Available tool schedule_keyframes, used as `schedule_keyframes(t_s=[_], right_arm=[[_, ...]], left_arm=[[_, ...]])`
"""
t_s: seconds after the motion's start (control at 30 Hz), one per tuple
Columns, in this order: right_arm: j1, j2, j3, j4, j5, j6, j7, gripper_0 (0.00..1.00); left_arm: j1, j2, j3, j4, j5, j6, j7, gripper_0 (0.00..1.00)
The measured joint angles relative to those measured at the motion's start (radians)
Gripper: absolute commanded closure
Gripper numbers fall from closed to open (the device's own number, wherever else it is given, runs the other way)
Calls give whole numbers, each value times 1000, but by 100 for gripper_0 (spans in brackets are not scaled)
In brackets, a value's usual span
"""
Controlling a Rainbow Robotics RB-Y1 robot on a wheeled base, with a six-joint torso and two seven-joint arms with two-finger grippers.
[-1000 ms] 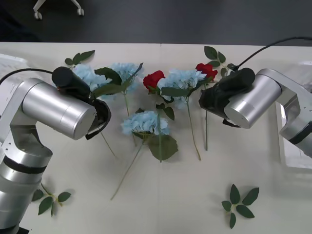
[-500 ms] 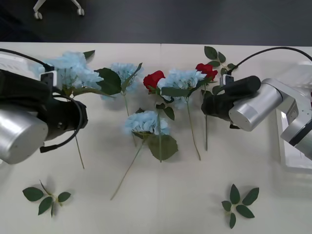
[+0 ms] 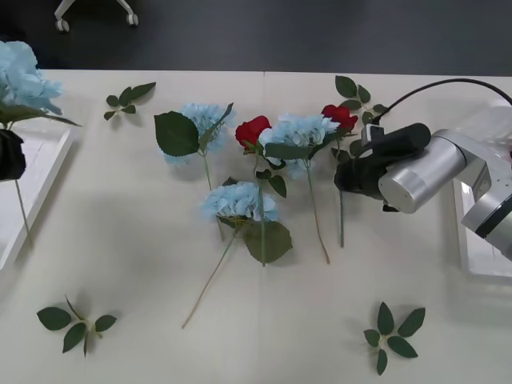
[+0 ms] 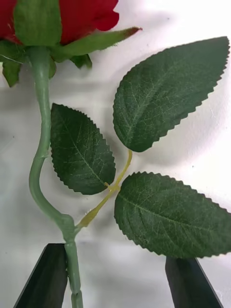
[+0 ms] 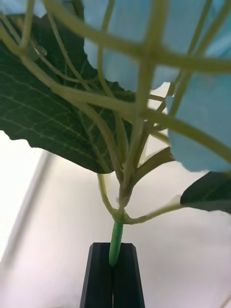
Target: Put the red flowers into the right box and the blue flowers into the left box
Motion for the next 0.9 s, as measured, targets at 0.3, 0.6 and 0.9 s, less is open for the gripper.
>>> schedule_keyframes(t_s=[0.3, 0.6, 0.9], right_arm=[[-10, 0, 5, 8, -23, -4, 56, 41], [-12, 0, 42, 8, -27, -50, 57, 42], [-12, 0, 42, 11, -29, -54, 58, 100]], left_arm=[[-3, 101, 150, 253, -12, -1, -297, 100], [-39, 262, 180, 551, -23, -154, -489, 100], [-134, 283, 168, 851, -44, -370, -615, 100]])
